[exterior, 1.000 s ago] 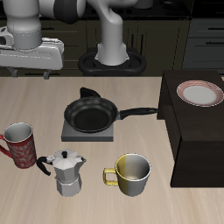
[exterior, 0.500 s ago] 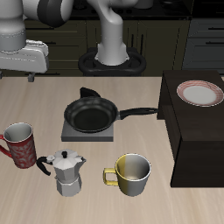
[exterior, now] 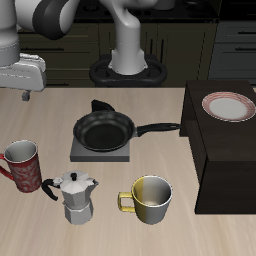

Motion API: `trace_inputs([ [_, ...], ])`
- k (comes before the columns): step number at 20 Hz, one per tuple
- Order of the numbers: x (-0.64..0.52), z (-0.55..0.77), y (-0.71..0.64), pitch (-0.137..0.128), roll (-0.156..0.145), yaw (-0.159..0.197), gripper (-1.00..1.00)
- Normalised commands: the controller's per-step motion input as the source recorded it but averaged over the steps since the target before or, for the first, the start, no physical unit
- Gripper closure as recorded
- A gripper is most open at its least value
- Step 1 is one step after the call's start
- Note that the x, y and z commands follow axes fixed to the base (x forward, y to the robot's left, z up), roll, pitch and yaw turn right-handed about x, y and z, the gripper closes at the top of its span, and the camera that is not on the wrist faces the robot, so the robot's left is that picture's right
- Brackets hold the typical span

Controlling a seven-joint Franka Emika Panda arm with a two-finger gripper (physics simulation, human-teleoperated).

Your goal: Place the red mug on the plate

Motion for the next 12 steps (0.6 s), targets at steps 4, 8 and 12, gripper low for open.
trace_inputs([
  [4,0.09,-0.04,-0.04,-0.022,-0.007,-0.028,-1.0],
  [8,0.16,-0.04,0.09,-0.011,-0.006,-0.062,-1.0],
  [12,0.12,-0.04,0.14,0.007,-0.003,0.0,-1.0],
])
